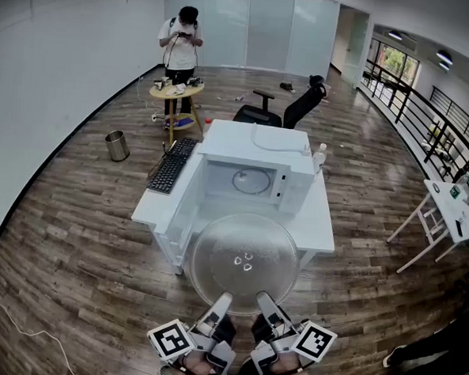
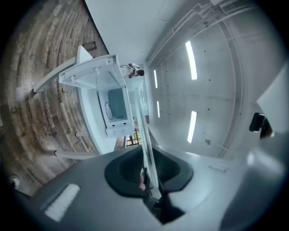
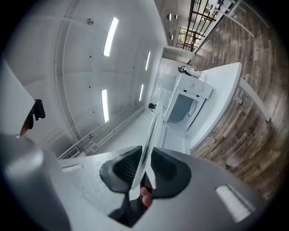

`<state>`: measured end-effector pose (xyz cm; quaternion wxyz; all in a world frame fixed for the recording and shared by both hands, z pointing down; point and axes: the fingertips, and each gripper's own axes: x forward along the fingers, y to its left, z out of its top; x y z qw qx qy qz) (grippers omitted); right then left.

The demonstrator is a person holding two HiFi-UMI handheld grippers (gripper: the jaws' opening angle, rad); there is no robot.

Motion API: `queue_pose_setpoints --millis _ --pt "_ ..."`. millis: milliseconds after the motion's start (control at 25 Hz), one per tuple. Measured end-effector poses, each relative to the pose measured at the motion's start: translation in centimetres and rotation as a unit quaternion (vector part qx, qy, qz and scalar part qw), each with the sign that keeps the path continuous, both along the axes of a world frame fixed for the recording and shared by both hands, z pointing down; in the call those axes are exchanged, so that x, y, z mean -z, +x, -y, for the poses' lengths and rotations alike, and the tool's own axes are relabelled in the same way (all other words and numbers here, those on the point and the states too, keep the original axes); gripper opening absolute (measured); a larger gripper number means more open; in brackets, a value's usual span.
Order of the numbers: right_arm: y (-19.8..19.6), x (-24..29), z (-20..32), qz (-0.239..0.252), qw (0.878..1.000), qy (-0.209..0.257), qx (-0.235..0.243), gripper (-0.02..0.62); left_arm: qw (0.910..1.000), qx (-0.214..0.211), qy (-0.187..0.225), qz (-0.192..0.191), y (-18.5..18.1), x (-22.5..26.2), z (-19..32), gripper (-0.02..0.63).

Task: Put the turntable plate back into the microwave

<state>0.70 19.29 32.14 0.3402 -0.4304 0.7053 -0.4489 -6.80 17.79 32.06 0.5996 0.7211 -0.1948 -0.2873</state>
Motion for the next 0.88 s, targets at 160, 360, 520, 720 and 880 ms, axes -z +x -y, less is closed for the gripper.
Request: queue_pose_setpoints --millis 160,360,520,720,880 --pt "-0.5 -0.3 0.5 -0.003 1.000 -0.001 -0.003 0.066 1.0000 -0.005 -0.004 0.001 -0.5 -0.3 0.5 0.060" --pt "-0.5 -0.7 1.1 -0.012 1.000 -0.002 -0.001 0.069 0.9999 -0.007 -0.003 0.013 -0.6 -0.8 1.2 0.060" --pt "0.0 -1.1 2.9 0.001 1.000 -0.001 0.004 0.069 0.9999 -0.002 -0.014 0.008 0.0 -1.1 2.9 0.060" --pt "1.7 -1.8 6.2 0.007 1.000 -0.001 0.015 0.069 0.9998 0.010 -0.016 0.009 1.7 -1.8 5.9 0.058" --pt "3.3 -2.7 9.7 0.004 0.999 0.000 0.036 0.071 0.9994 0.025 -0.018 0.015 3.4 -2.7 9.1 0.058"
